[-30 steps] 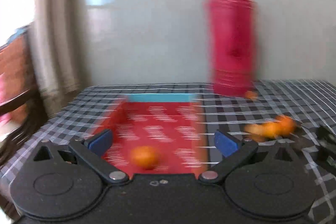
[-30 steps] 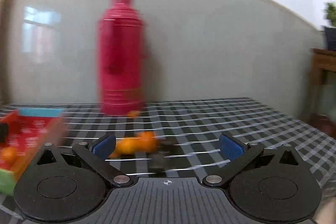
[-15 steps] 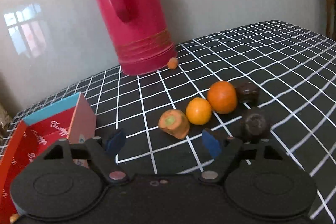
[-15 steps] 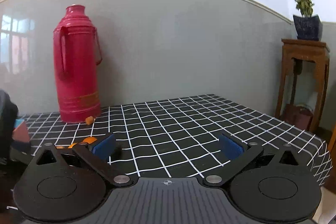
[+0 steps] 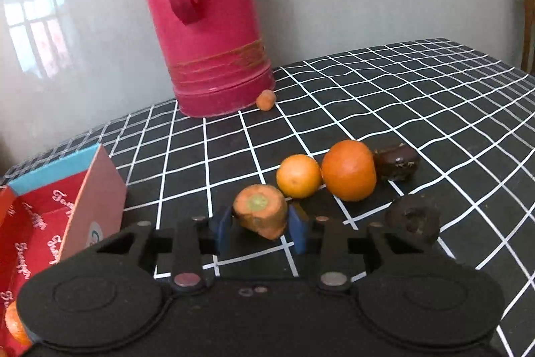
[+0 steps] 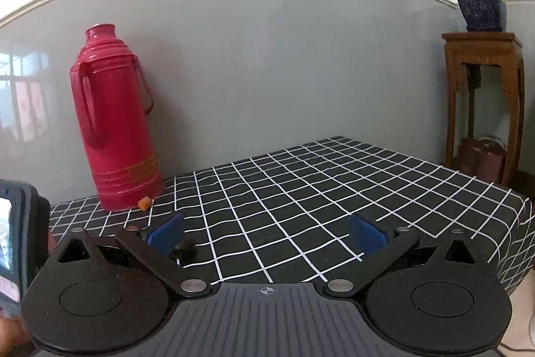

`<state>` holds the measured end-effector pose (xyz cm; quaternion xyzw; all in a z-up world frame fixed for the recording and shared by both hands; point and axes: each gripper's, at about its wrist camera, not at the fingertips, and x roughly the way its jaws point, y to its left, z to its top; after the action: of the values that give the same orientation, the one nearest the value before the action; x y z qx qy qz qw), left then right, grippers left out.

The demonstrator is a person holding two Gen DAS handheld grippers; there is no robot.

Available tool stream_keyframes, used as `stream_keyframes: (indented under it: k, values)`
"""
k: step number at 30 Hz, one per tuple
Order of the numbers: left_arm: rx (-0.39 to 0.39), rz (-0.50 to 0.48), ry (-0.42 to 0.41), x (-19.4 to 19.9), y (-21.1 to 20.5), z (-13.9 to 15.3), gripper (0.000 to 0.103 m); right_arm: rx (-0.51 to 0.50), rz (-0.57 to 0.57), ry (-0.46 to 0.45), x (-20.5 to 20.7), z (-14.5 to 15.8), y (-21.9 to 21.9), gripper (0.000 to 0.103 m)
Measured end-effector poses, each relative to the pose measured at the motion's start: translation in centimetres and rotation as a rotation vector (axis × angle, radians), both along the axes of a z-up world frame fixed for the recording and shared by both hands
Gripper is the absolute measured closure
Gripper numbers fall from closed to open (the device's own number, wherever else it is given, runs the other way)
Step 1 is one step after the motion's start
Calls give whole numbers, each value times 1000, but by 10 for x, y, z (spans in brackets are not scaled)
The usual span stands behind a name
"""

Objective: Organize fruits
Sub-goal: 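Grasp the cut carrot piece with the left gripper, then carry the carrot piece into the box and open the left gripper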

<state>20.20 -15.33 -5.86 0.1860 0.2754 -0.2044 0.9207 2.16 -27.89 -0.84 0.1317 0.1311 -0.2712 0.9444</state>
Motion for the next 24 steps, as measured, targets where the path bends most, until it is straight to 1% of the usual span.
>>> stream_keyframes:
  k: [2, 5, 8, 11, 14, 16, 18, 21, 24]
  values:
    - [-10, -10, 1, -3, 0, 1, 76, 10, -5, -11, -2, 0, -3, 0]
    - [1, -8, -50, -13, 0, 4, 76, 25, -15, -18, -5, 1, -6, 0]
    - [-8, 2, -69, -18, 6, 9, 76, 45, -14, -20, -5, 0, -7, 0]
    - [-13, 29, -113, -27, 13, 18, 76, 55, -2, -15, -4, 0, -5, 0]
    - [-6, 77, -185, -37, 24, 28, 76, 37, 2, -9, -2, 0, 0, 0]
    - [-18, 117, -216, -44, 36, 37, 76, 27, 7, -5, 0, 0, 3, 0]
    - [-33, 178, -247, -48, 51, 45, 76, 25, 15, -2, 2, 0, 8, 0]
    - [-34, 302, -280, -47, 74, 53, 76, 27, 35, -1, 6, 0, 15, 0]
    - [-2, 436, -286, -39, 100, 54, 76, 17, 67, 6, 13, -2, 27, 0]
